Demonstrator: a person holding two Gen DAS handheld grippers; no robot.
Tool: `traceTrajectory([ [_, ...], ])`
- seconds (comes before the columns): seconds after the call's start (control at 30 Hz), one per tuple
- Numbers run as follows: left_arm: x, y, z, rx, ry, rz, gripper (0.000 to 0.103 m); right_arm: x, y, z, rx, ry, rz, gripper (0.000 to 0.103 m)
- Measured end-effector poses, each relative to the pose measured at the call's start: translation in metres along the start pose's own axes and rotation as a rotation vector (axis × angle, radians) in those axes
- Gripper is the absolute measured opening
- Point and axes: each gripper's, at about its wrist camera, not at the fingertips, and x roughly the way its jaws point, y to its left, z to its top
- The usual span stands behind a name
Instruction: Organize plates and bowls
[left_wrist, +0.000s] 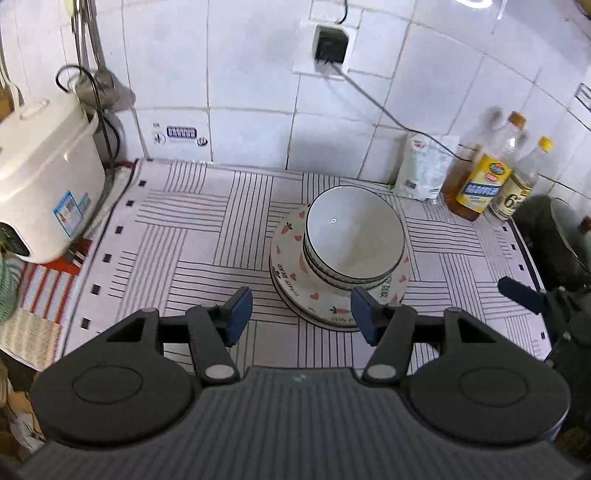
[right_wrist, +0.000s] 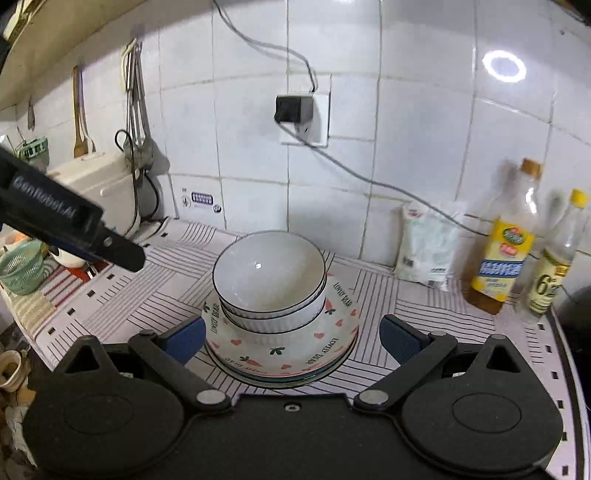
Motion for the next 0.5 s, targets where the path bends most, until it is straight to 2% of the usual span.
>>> traceTrajectory([
  [0.07, -0.016, 0.001, -0.003, 0.006, -0.019, 0.002, 0.065, -0.009, 0.001, 0.005, 0.007, 0.027, -0.033, 0.102],
  [0.2, -0.042, 0.002, -0.009, 0.016, -0.019, 0.008, 0.067, -0.026, 0.005, 0.012, -0.002, 0.082, -0.106, 0.102],
  [0.3, -0.061, 0.000, -0.014, 0.034, -0.025, 0.014, 0.071, -0.042, 0.002, 0.017, 0.039, 0.111, -0.135, 0.102],
  [0.4, -0.077, -0.001, -0.019, 0.045, -0.022, 0.017, 0.081, -0.057, 0.001, 0.021, 0.053, 0.166, -0.183, 0.102],
  [0.5, -0.087, -0.005, -0.024, 0.066, -0.004, 0.010, 0.092, -0.077, 0.006, 0.024, 0.045, 0.186, -0.222, 0.102],
])
